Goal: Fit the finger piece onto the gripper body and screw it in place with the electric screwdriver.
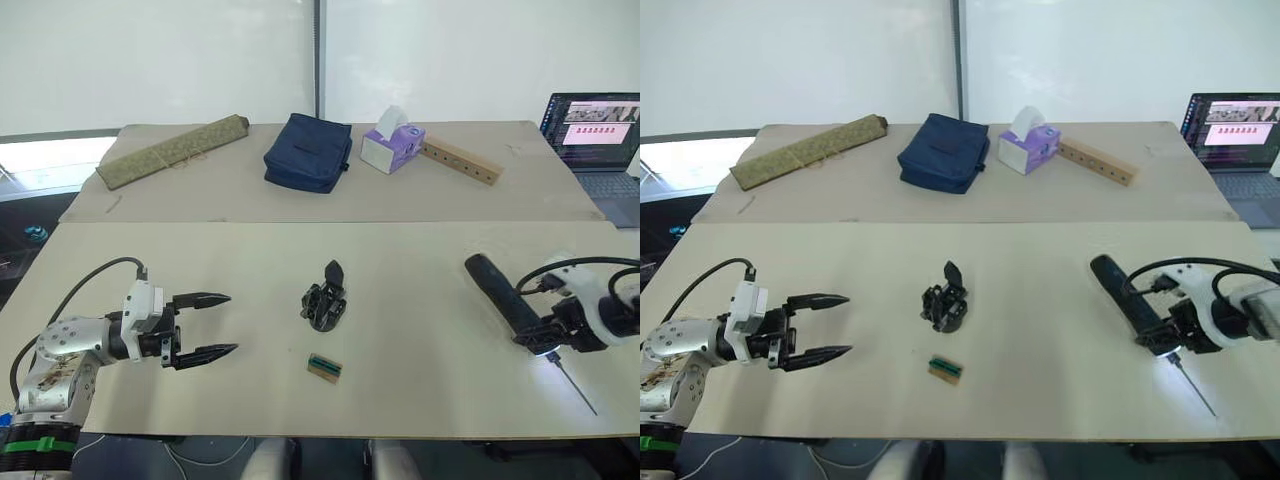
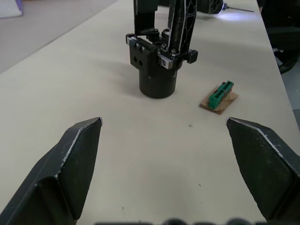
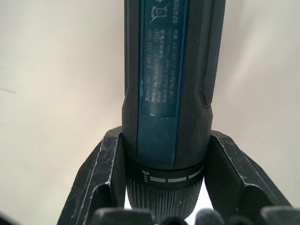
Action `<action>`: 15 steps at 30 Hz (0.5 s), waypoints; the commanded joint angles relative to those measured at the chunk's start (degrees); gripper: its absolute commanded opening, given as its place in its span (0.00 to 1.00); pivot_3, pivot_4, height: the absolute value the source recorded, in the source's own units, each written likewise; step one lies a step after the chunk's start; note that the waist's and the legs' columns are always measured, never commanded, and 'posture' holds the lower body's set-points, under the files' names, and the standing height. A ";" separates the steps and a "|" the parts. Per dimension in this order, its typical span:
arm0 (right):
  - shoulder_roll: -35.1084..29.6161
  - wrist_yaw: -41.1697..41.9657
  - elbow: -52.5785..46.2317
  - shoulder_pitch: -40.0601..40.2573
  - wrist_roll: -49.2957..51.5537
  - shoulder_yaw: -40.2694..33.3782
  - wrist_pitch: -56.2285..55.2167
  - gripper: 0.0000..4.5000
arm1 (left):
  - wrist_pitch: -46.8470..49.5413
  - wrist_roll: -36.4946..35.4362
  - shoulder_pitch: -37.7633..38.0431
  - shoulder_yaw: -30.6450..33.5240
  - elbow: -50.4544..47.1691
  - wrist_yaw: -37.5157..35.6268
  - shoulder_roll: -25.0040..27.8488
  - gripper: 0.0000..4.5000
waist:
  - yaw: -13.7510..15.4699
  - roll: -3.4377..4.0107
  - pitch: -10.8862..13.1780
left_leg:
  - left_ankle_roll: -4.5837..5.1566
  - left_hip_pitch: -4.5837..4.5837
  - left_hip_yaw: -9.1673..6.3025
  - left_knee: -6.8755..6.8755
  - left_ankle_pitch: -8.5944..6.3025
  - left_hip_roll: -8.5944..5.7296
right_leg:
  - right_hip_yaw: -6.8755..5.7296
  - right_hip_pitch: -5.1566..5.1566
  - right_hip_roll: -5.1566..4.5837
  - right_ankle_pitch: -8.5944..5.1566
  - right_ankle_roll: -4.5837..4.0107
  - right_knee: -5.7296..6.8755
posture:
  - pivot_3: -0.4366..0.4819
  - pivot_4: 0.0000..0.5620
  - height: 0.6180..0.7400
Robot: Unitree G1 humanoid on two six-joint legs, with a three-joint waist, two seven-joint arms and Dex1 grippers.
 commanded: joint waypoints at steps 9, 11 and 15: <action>4.52 5.34 7.75 -4.79 -10.52 -1.78 -8.35 0.80 | 9.32 -2.87 1.53 1.58 -4.75 1.58 2.71 1.00 | 0.08 -0.40 0.23 | -0.02 0.41 0.04 0.18 0.13 0.20 | 0.13 0.32 0.55 0.18 -0.03 0.13 | 0.48 0.27 1.00; 3.31 7.15 8.12 -5.16 -10.35 -3.97 -10.47 0.96 | 9.32 -2.16 2.15 2.31 -5.02 1.92 3.41 1.00 | 0.06 -0.39 0.23 | -0.02 0.42 0.04 0.20 0.13 0.19 | 0.15 0.33 0.55 0.19 -0.02 0.14 | 0.48 0.27 1.00; 0.18 12.08 7.48 -3.53 -9.03 -11.29 -18.89 0.99 | 12.52 -1.68 2.87 4.27 -4.83 5.65 4.37 1.00 | 0.11 -0.36 0.25 | -0.03 0.40 0.06 0.20 0.13 0.19 | 0.17 0.27 0.55 0.19 -0.01 0.19 | 0.48 0.27 1.00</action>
